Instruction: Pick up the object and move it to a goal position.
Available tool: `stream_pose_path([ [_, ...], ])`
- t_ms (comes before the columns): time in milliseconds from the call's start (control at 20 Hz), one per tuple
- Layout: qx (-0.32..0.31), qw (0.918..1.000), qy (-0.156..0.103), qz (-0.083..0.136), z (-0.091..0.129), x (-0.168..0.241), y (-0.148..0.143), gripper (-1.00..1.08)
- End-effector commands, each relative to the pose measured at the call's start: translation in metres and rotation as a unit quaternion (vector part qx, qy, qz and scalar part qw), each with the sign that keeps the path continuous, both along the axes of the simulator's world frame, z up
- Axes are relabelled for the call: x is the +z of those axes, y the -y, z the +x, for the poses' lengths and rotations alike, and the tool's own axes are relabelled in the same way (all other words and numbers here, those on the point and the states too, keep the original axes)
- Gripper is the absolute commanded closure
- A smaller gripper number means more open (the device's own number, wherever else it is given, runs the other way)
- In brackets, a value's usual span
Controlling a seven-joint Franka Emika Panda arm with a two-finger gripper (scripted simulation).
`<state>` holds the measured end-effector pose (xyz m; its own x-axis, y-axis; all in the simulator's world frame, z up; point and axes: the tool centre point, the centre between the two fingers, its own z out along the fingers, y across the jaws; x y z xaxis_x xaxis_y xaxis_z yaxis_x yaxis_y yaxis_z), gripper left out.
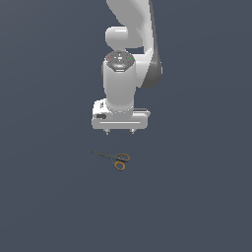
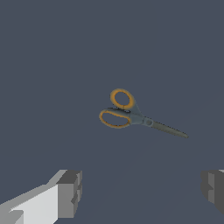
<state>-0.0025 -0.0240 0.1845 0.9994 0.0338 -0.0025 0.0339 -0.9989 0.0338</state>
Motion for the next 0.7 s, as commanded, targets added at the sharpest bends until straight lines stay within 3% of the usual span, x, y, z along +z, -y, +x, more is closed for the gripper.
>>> stream_pose_path([
  [0, 0.005, 1.0000, 0.000, 0.000, 0.000, -0.001, 0.001, -0.92],
  [650, 0.095, 0.9955, -0.004, -0.001, 0.006, -0.024, 0.011, -0.92],
])
